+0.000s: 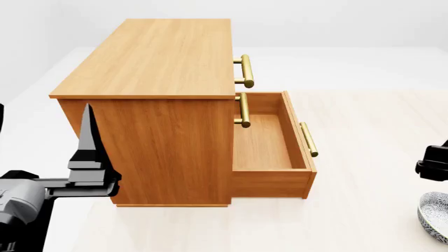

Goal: Put the bowl on top of the cabinet.

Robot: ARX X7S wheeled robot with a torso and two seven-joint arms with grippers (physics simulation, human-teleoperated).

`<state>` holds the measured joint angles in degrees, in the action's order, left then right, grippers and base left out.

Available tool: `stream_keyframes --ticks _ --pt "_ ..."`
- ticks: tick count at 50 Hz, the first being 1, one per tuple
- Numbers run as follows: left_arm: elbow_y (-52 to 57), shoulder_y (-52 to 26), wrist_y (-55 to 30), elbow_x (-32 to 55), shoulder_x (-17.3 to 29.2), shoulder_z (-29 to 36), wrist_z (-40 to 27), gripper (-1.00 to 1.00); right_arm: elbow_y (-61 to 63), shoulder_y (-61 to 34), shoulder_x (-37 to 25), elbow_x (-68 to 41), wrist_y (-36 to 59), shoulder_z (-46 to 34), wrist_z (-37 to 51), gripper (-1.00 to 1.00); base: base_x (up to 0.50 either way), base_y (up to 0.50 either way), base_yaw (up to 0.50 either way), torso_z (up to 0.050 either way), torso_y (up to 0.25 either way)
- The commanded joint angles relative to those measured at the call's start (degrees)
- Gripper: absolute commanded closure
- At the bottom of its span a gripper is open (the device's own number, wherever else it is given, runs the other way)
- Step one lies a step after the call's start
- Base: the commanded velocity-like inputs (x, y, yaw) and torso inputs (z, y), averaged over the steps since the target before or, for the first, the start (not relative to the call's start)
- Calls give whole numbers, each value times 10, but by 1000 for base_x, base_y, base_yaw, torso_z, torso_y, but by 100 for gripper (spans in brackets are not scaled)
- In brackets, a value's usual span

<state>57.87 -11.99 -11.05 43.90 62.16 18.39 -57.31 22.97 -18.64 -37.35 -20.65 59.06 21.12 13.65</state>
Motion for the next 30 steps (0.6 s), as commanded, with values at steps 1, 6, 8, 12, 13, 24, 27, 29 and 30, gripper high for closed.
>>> stream_keyframes --ticks 1,6,8,12,13,24,27,29,30 --pt "-2 -5 0 0 -1 7 -1 -100 -18 -20 5 -12 36 1 4 -100 0 0 0 0 0" --pt "-3 -6 1 -1 -1 9 0 -100 -29 -31 10 -21 59 7 6 -100 0 0 0 0 0" --pt "-2 -6 1 0 0 9 -1 -100 -32 -31 11 -21 60 5 7 -100 0 0 0 0 0" --pt "-2 -5 3 0 2 9 -2 -100 -37 -33 14 -24 68 5 8 -100 0 0 0 0 0" --pt "-3 -6 3 -1 2 10 -2 -100 -39 -32 13 -22 64 2 8 -100 0 0 0 0 0" --pt "-5 -8 5 -4 1 14 -2 -100 -58 -33 18 -24 64 -5 4 -100 0 0 0 0 0" --pt "-3 -9 4 -2 4 14 -4 -100 -67 -33 20 -23 58 -9 3 -100 0 0 0 0 0" --pt "-4 -7 6 -4 4 14 -4 -100 -71 -33 21 -23 56 -8 2 -100 0 0 0 0 0" --pt "-3 -8 6 -3 5 14 -5 -100 -74 -33 22 -23 54 -8 2 -100 0 0 0 0 0"
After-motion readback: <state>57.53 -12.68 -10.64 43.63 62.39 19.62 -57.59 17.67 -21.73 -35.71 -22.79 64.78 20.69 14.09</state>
